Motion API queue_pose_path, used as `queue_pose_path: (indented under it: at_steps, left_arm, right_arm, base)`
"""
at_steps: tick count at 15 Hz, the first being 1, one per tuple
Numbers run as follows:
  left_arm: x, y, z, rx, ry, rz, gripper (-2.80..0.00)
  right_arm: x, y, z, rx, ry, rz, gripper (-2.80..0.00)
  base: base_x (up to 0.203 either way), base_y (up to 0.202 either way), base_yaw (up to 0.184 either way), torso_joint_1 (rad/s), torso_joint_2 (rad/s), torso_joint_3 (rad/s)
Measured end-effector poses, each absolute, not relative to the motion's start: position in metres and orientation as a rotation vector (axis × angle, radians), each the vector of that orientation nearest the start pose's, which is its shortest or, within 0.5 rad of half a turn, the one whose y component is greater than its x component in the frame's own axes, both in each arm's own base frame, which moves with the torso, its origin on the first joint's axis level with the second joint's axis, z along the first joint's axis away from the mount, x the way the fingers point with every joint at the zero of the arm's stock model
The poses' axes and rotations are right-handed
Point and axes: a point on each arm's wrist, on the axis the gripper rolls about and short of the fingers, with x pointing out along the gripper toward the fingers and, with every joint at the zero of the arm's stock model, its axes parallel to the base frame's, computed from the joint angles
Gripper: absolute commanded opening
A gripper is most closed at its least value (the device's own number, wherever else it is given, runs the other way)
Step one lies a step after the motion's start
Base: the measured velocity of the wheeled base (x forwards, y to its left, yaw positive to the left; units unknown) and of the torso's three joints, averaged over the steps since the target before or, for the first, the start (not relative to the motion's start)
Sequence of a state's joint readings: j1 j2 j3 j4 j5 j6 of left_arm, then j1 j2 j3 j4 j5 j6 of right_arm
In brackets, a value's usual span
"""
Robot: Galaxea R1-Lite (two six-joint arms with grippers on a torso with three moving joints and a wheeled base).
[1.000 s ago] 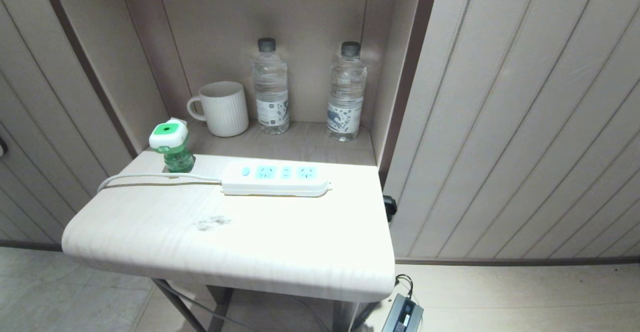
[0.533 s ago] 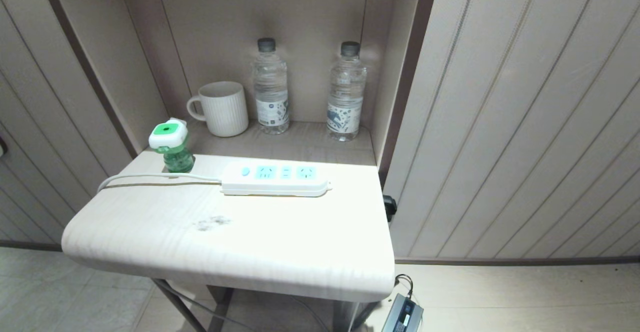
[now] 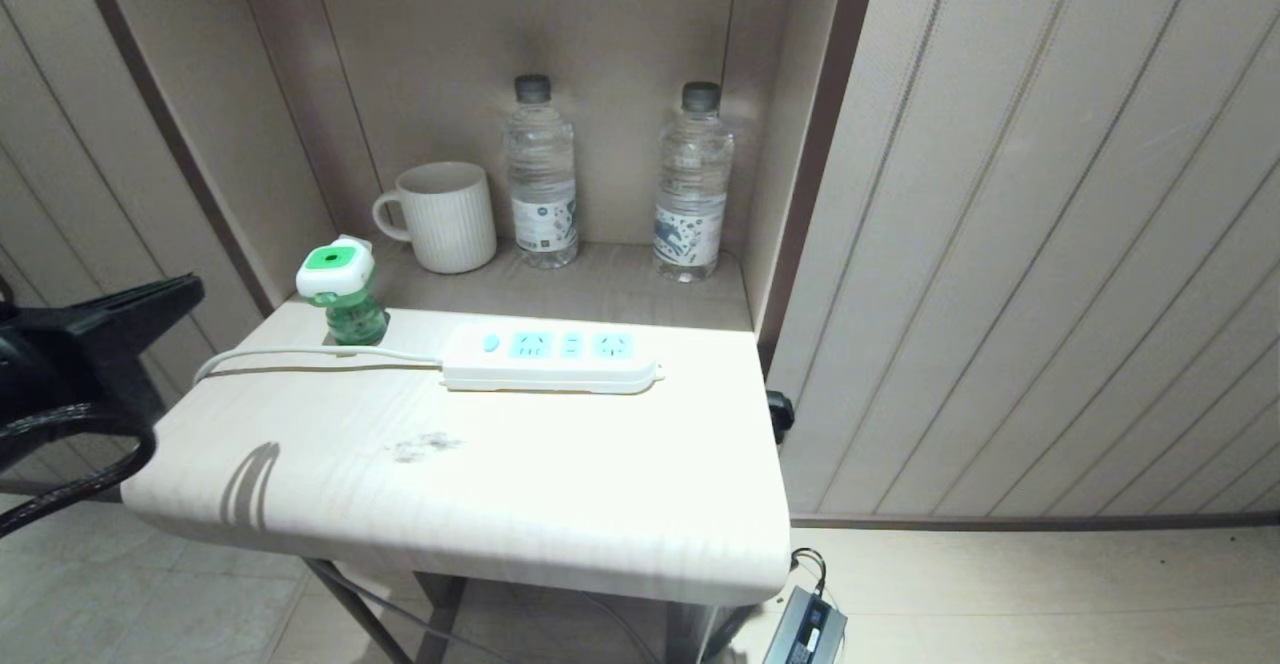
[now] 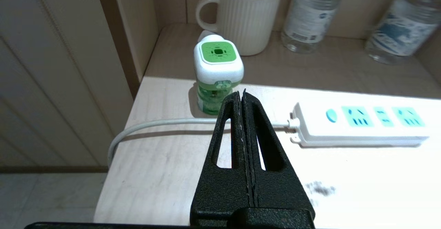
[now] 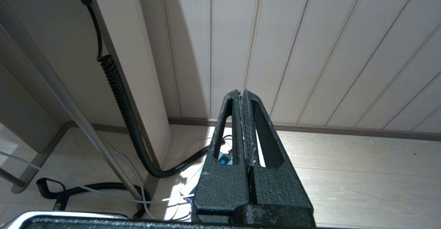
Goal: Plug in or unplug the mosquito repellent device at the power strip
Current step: Pick up the mosquito repellent liquid
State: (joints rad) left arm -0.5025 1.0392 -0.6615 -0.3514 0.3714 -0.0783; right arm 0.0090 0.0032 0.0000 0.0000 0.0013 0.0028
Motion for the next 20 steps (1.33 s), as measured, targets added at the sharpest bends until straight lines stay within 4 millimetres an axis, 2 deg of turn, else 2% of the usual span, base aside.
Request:
queue_pose_path:
  at_steps: [1,4,13,20]
  left_arm:
    - [0.137,-0.068,0.258,-0.065,0.038,-0.102,0.00]
    - [0.162,-0.086,0.256,-0.076,0.012,-0.068,0.00]
    - [0.211,-0.112,0.245,-0.040,-0.064,-0.009,0.00]
    - [0.253,-0.104,0.225,-0.041,-0.096,0.081,0.00]
  right_arm:
    - [-0.023,0.000,0.076,0.003,0.003,0.010,-2.80]
    - [-0.023,0.000,0.076,0.002,0.003,0.010,-2.80]
    - [-0.023,0.000,0.076,0.002,0.003,0.010,-2.80]
    - [-0.023,0.000,0.076,0.002,0.003,0.010,-2.80]
  base:
    - [0.000,0.000,0.000,0.000,0.00,0.000]
    - [0.000,0.000,0.000,0.000,0.00,0.000]
    - [0.000,0.000,0.000,0.000,0.00,0.000]
    - [0.000,0.000,0.000,0.000,0.00,0.000]
